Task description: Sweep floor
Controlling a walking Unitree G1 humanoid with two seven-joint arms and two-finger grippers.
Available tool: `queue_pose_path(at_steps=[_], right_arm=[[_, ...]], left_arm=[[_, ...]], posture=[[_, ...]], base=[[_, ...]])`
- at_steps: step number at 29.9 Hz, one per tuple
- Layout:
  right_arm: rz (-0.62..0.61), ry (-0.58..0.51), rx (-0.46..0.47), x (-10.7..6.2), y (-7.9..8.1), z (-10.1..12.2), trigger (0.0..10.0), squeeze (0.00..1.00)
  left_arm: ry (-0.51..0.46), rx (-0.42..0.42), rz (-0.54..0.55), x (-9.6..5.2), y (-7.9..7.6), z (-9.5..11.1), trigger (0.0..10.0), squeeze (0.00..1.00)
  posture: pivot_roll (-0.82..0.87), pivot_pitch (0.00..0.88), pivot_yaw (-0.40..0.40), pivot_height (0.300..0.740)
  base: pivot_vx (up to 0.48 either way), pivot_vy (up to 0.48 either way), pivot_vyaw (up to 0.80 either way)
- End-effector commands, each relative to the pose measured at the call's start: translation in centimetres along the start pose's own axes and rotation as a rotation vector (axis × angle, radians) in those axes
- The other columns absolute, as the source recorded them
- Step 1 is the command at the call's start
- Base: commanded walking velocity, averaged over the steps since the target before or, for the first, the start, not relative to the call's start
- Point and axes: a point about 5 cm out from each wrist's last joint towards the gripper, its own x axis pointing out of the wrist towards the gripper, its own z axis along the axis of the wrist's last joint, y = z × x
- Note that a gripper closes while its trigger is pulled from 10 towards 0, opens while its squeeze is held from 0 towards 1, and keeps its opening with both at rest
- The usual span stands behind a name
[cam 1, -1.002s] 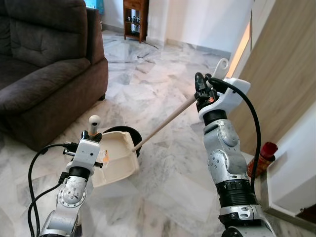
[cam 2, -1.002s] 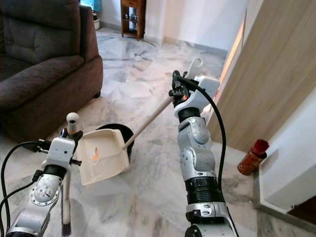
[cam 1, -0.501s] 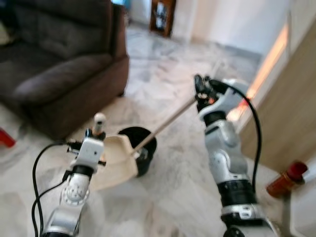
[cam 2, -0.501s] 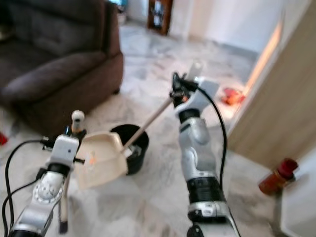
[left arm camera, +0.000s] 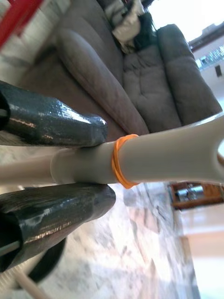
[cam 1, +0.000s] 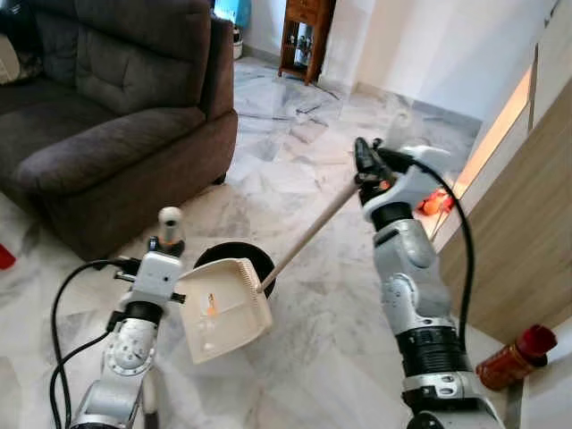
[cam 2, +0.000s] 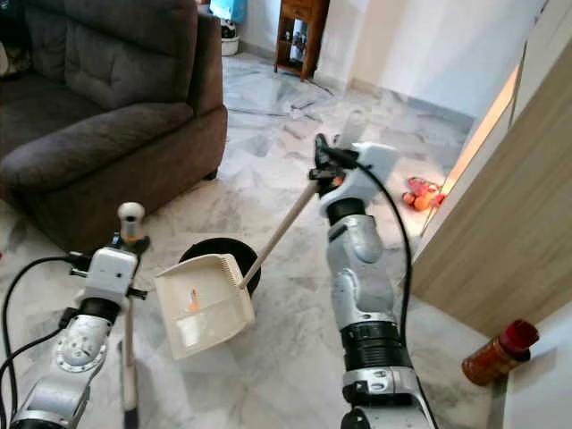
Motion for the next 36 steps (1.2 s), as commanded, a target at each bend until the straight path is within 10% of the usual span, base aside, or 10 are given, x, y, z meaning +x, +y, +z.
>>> queue_pose_path(at_steps=[1, 36], right_arm=[[-0.008, -0.062, 0.028, 0.2, -0.2, 1.3, 10.0, 0.00], [0.009, -0.166, 0.106, 0.9, 0.7, 4.0, 10.0, 0.00]], left_arm=[[-0.056, 0.015, -0.001, 0.4, 0.0, 1.0, 10.0, 0.00], [-0.067, 0.005, 0.010, 0.5, 0.3, 1.4, 10.0, 0.00]], posture=[[0.23, 0.000, -0.094, 0.740], [0.24, 0.000, -0.095, 0.740]], base=[[0.289, 0.000, 0.56], [0.290, 0.000, 0.07]])
